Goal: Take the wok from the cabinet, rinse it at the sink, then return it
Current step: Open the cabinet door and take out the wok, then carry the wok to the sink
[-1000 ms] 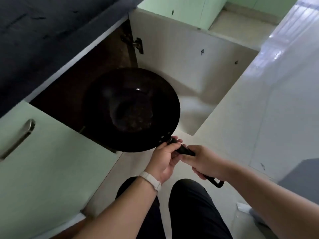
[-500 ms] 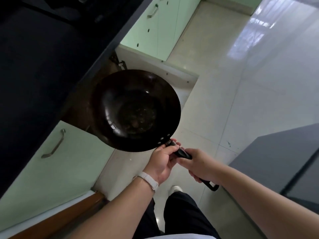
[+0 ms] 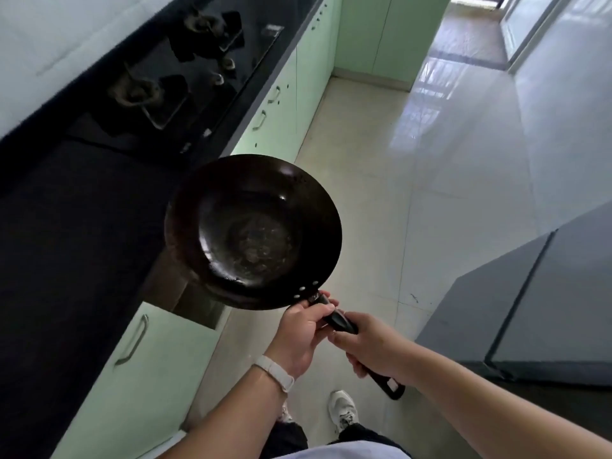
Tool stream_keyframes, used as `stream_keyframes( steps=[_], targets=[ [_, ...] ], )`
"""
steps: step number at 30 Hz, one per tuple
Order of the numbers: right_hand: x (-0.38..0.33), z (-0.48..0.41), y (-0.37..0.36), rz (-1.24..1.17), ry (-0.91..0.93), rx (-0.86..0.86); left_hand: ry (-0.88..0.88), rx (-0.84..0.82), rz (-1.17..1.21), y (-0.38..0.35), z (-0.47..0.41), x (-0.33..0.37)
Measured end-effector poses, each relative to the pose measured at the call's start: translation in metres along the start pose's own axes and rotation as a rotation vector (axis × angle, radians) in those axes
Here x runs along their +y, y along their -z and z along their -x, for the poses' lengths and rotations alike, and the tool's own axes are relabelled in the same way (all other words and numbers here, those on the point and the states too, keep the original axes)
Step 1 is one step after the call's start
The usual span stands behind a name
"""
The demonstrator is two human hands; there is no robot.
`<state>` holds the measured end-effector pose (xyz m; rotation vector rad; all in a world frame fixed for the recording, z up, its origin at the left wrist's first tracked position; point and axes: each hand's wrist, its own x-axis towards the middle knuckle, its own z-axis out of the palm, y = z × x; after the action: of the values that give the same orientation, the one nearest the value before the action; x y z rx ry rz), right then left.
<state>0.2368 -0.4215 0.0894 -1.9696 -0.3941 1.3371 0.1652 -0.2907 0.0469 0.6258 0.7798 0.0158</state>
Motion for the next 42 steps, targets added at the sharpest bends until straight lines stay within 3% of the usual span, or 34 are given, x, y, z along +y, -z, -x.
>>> stream_keyframes(
  steps=[8,18,23,32,42],
  targets=[
    [-0.058,-0.013,-0.019,-0.104,0.077,0.185,-0.023,-0.120,-0.136,-0.009,-0.008,0.078],
    [-0.071,-0.019,0.042,-0.099,0.121,0.415,-0.003,-0.280,-0.190,-0.071,-0.050,0.108],
    [-0.076,-0.047,0.104,-0.145,0.150,0.390,-0.021,-0.290,-0.231,-0.116,-0.092,0.125],
    [-0.084,-0.119,0.259,-0.132,0.141,0.261,0.005,-0.138,-0.175,-0.228,-0.200,0.142],
    [-0.091,-0.145,0.410,-0.030,0.132,0.289,0.052,-0.197,-0.098,-0.344,-0.294,0.150]
  ],
)
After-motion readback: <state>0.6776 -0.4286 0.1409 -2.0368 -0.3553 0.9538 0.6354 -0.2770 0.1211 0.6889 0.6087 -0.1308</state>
